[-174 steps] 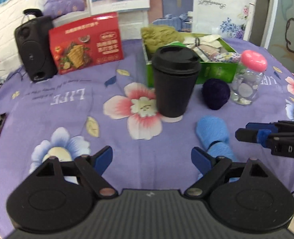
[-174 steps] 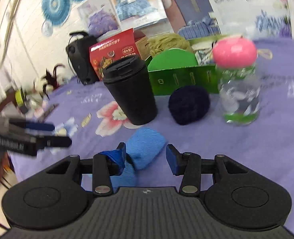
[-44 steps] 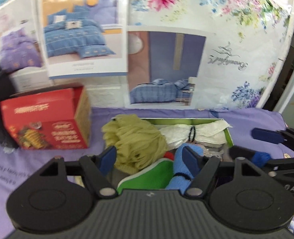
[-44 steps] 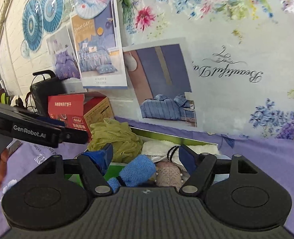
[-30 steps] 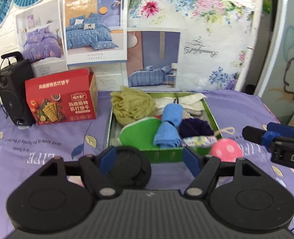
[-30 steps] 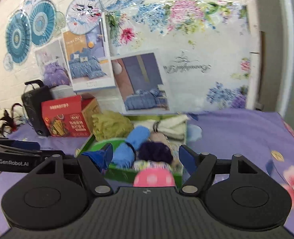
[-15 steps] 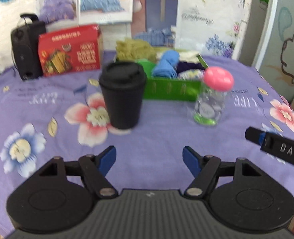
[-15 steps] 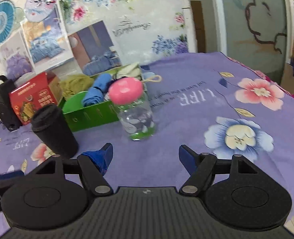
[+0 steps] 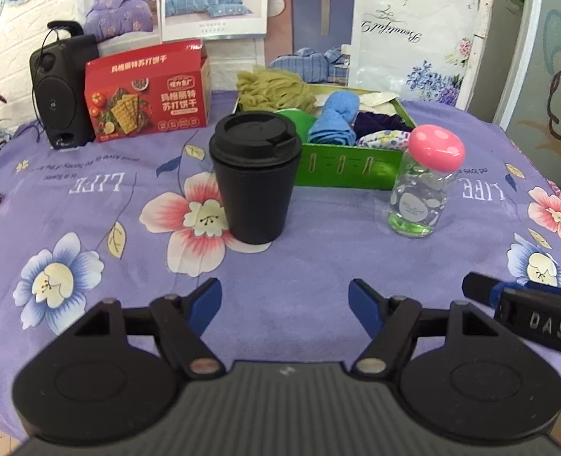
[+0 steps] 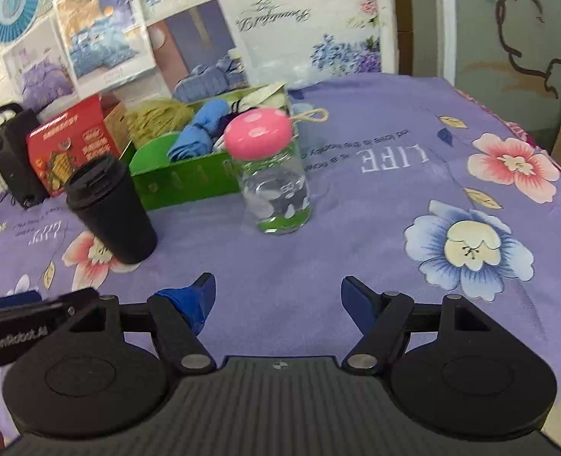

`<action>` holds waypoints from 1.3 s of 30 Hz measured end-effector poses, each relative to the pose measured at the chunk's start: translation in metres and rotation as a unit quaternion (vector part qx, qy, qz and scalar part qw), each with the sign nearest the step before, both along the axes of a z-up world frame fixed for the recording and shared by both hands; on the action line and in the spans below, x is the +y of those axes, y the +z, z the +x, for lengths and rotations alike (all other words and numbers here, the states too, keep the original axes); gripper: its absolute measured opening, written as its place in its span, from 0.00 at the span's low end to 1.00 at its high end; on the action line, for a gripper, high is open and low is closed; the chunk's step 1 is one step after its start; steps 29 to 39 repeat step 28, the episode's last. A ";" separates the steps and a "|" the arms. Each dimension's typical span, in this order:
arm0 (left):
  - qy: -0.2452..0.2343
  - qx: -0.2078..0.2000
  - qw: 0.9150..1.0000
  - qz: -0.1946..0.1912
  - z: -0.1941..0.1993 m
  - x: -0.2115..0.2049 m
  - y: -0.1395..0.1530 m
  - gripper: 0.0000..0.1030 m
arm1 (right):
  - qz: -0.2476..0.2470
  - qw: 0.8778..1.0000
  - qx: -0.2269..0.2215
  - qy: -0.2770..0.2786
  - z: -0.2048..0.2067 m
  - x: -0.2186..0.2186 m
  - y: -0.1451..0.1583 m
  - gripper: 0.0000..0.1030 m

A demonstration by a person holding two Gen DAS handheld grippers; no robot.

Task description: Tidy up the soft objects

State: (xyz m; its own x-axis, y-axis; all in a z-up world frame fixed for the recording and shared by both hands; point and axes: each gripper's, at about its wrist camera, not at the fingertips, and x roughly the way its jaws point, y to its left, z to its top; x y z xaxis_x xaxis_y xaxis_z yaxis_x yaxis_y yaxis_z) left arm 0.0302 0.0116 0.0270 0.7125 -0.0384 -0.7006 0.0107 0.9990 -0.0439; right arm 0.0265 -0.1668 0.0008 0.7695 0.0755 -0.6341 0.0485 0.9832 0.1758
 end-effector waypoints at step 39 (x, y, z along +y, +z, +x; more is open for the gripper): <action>0.000 -0.046 0.999 0.025 -0.008 -0.008 0.005 0.72 | 0.027 1.000 -0.007 0.007 -0.017 0.000 -0.005 0.57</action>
